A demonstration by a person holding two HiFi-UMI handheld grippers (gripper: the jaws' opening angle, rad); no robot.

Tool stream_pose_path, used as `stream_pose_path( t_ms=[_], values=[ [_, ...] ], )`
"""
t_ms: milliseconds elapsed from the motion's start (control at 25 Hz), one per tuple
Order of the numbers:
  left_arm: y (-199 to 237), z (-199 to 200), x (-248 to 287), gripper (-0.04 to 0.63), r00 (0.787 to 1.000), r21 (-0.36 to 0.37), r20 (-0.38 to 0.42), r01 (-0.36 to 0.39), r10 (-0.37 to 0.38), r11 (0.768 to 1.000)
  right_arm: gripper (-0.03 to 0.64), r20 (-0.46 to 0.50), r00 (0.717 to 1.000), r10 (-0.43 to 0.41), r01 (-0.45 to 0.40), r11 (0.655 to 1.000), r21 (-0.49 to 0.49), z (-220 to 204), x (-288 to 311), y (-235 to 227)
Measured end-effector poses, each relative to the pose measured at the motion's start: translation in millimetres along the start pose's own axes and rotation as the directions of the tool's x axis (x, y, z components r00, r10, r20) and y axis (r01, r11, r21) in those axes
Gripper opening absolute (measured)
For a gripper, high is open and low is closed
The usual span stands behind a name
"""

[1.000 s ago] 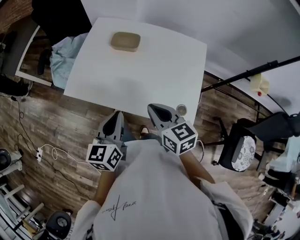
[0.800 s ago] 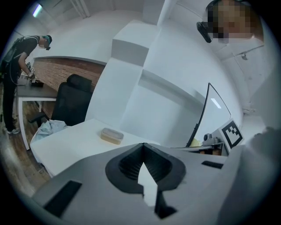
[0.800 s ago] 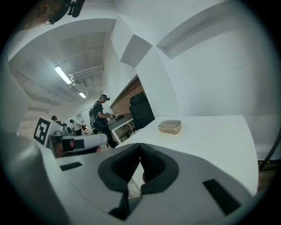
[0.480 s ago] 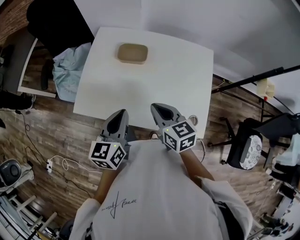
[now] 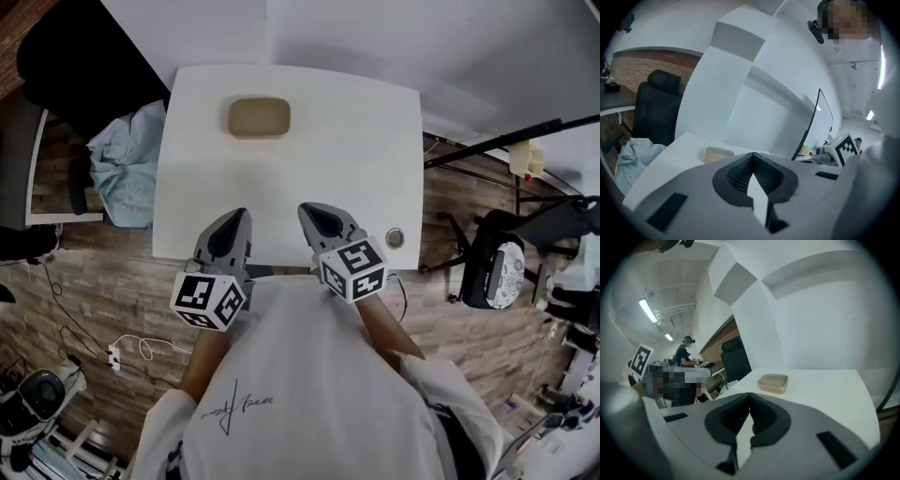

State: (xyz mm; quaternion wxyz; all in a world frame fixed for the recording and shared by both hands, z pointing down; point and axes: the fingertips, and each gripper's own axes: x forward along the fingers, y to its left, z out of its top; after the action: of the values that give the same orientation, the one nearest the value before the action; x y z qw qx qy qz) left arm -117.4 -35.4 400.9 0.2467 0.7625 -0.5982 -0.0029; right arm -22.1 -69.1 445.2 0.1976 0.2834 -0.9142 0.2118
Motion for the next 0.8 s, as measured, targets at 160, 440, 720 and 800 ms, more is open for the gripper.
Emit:
stream_pose_path(
  t_ms=[160, 440, 720, 800],
  values=[
    [12, 2, 11, 0.008, 0.999, 0.015, -0.03, 0.045, -0.044, 0.999, 0.011, 0.001, 0.999, -0.039, 0.039, 0.998, 0.058, 0, 11, -6],
    [33, 10, 21, 0.008, 0.992, 0.025, -0.059, 0.109, -0.108, 0.994, 0.011, 0.025, 0.997, -0.078, 0.073, 0.986, 0.152, 9, 36, -7],
    [56, 16, 23, 0.006, 0.986, 0.035, -0.09, 0.141, -0.138, 0.989, 0.011, 0.051, 0.997, -0.06, 0.039, 0.942, 0.334, 4, 57, -4],
    [59, 16, 26, 0.006, 0.983, 0.03, -0.095, 0.159, -0.155, 0.987, 0.011, 0.054, 0.996, -0.065, 0.039, 0.92, 0.389, 0, 61, -10]
  ],
)
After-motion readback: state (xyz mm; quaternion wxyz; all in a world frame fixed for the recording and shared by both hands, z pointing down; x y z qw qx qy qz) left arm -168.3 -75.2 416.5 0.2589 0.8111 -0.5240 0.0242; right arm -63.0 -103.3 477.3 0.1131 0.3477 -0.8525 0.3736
